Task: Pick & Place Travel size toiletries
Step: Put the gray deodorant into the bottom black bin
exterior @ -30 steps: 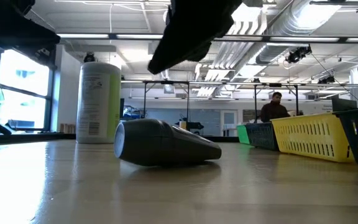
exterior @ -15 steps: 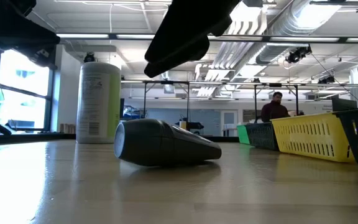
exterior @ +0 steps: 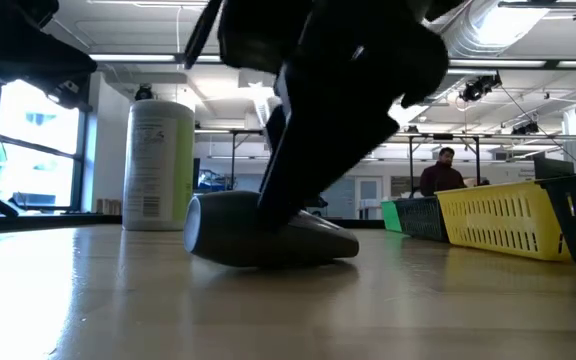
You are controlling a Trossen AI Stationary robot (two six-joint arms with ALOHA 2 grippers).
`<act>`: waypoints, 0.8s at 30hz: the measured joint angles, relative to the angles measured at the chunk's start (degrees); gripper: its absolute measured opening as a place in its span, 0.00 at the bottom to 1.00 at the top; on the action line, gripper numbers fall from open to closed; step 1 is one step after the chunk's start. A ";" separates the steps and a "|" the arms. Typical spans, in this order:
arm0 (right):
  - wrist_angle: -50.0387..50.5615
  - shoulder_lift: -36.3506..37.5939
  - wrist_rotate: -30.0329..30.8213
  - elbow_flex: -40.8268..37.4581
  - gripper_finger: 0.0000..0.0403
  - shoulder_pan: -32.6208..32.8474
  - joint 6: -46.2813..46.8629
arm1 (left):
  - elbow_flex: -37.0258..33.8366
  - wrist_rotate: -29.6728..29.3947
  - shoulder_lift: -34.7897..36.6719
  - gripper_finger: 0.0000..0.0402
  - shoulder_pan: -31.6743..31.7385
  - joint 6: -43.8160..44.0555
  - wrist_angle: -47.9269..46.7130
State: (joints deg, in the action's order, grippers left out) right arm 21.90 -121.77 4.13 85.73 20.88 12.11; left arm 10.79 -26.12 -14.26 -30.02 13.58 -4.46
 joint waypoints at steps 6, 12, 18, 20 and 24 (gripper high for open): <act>-1.18 -2.98 -1.24 0.20 0.75 0.02 0.22 | 0.00 -0.01 -0.60 0.09 0.00 0.00 0.09; -1.68 -3.01 -1.26 0.13 0.75 0.11 0.12 | 0.00 -0.01 -0.64 0.09 0.00 0.00 0.03; -2.02 -3.07 -1.37 0.09 0.75 0.07 0.12 | 0.00 -0.03 -0.64 0.09 0.00 0.00 0.04; -2.22 -3.07 -1.36 0.09 0.74 0.07 0.12 | 0.00 -0.03 -0.64 0.09 0.00 0.00 0.06; -2.83 -3.14 -1.54 0.04 0.68 0.05 0.12 | 0.00 -0.03 -0.64 0.09 0.00 0.00 0.08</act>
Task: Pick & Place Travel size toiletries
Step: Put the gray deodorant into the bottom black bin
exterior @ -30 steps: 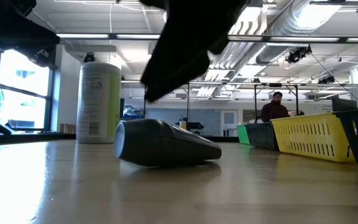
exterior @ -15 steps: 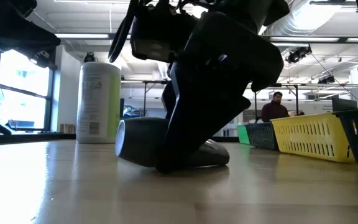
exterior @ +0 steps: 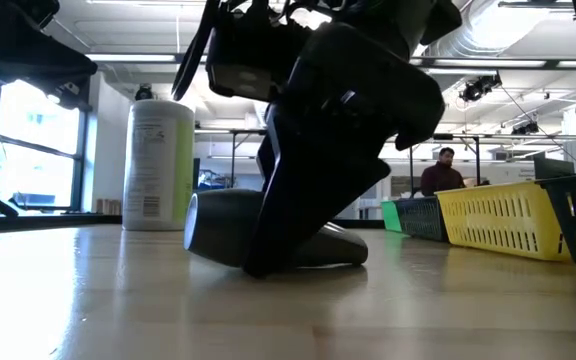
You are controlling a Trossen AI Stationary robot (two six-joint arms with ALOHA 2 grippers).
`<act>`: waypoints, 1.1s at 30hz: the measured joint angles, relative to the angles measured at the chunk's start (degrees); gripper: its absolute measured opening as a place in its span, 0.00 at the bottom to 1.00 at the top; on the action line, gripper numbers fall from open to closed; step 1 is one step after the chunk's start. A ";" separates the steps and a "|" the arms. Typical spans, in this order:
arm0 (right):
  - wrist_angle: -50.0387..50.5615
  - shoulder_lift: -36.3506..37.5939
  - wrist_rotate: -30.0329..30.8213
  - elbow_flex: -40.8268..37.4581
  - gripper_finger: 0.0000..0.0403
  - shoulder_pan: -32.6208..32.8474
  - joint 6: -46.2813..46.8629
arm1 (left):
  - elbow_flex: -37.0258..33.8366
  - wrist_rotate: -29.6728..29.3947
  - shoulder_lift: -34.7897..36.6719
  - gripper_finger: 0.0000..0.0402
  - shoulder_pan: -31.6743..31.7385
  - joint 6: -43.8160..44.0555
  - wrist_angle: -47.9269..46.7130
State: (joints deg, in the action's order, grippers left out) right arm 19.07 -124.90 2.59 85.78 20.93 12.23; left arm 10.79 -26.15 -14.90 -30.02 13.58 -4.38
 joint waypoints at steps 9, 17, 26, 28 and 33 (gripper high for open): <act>-0.27 -0.04 0.28 0.00 0.57 -0.02 -0.02 | 0.00 0.00 0.00 0.09 0.00 0.00 0.00; 0.39 1.26 -0.24 -0.14 0.51 0.09 0.58 | 0.00 0.00 0.00 0.09 0.00 0.00 -0.01; 6.52 10.68 -0.11 -0.09 0.51 0.06 7.84 | 0.00 0.00 0.00 0.09 0.02 0.00 -0.01; 10.90 13.61 -0.26 -0.09 0.51 0.22 10.34 | 0.00 0.00 0.01 0.09 0.00 0.00 -0.02; 20.36 19.70 -1.64 -0.07 0.53 0.94 19.42 | 0.00 0.00 0.00 0.09 0.00 0.00 0.26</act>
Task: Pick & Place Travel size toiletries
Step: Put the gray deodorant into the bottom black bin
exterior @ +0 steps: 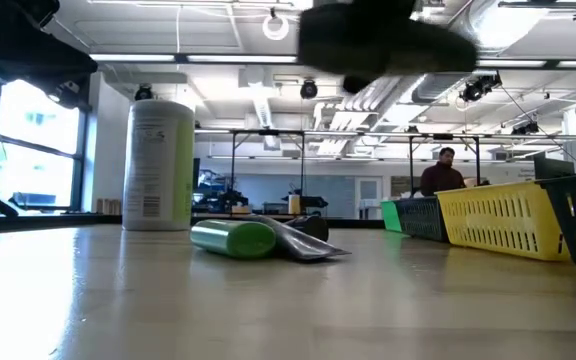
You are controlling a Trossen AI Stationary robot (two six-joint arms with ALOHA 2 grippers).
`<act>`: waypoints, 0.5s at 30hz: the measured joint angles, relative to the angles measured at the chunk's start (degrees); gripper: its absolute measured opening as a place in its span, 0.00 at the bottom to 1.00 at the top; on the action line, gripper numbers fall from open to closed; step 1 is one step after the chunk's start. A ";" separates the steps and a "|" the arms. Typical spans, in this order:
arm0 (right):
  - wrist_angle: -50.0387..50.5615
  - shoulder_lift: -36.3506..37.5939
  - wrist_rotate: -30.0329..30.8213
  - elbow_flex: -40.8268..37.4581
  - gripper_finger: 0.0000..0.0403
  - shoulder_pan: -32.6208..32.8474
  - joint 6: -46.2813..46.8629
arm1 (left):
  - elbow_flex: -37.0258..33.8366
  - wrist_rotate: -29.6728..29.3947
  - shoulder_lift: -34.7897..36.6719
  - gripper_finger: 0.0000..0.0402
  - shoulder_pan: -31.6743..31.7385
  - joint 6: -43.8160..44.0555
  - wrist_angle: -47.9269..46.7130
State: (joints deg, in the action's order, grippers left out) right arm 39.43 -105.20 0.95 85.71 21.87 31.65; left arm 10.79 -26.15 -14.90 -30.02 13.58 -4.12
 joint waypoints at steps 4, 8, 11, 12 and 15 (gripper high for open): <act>8.22 4.31 -1.06 0.00 0.51 1.83 7.94 | 0.00 -0.04 0.01 0.09 0.00 0.00 0.03; 15.58 6.60 -0.90 0.02 0.51 4.76 16.30 | 0.00 -0.09 0.02 0.09 0.00 0.00 0.04; 19.82 6.91 0.65 0.02 0.52 7.78 21.93 | 0.00 -0.09 0.02 0.09 0.01 0.00 0.03; 21.10 6.96 1.00 0.02 0.53 8.56 23.56 | 0.00 -0.09 0.02 0.09 0.00 0.00 0.02; 23.10 6.69 2.87 0.02 0.51 11.05 28.02 | 0.00 -0.09 0.00 0.09 0.00 0.00 0.00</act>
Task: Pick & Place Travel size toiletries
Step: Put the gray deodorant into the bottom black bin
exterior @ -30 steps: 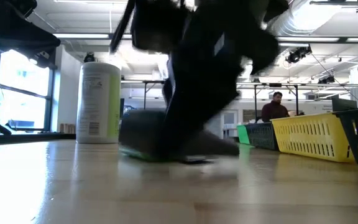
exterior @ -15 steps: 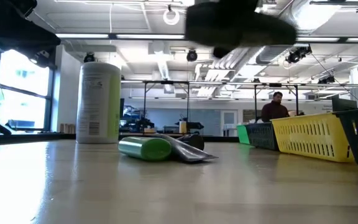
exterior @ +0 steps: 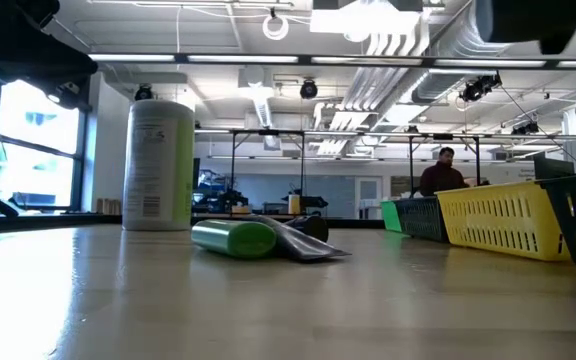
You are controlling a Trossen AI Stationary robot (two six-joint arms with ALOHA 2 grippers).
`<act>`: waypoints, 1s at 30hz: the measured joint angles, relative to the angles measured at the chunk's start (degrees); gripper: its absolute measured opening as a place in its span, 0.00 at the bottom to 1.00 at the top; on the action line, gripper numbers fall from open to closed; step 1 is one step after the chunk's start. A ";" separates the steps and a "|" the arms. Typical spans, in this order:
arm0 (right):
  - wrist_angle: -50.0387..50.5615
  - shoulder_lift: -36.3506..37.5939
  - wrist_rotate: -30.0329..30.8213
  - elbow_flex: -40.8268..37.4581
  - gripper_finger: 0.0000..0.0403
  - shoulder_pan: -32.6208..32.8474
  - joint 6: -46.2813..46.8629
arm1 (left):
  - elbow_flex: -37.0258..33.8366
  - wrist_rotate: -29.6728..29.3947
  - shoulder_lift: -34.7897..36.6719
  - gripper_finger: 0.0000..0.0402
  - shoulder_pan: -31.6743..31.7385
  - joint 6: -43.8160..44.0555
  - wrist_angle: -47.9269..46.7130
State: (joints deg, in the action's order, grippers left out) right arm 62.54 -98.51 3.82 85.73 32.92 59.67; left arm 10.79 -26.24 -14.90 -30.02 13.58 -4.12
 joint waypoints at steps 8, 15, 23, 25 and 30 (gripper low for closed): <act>1.08 -0.08 6.91 -0.01 0.52 5.28 10.48 | 0.00 0.00 0.00 0.09 0.00 0.22 0.05; -1.13 -0.23 8.14 -7.06 0.51 9.38 23.17 | 0.00 0.00 0.00 0.09 0.00 0.22 0.07; -12.51 -0.30 7.30 -16.82 0.52 10.94 30.69 | 0.00 0.02 0.01 0.09 0.00 0.23 0.09; -14.05 -0.32 6.50 -18.05 0.51 10.95 30.43 | 0.00 0.01 0.00 0.09 0.02 0.23 0.07; -14.55 -0.32 4.69 -18.40 0.58 10.95 29.56 | 0.00 0.00 0.00 0.09 0.02 0.22 0.07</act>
State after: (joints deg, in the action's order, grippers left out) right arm 47.99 -98.83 8.51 67.33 43.88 89.24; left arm 10.79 -26.24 -14.90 -30.00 13.80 -4.05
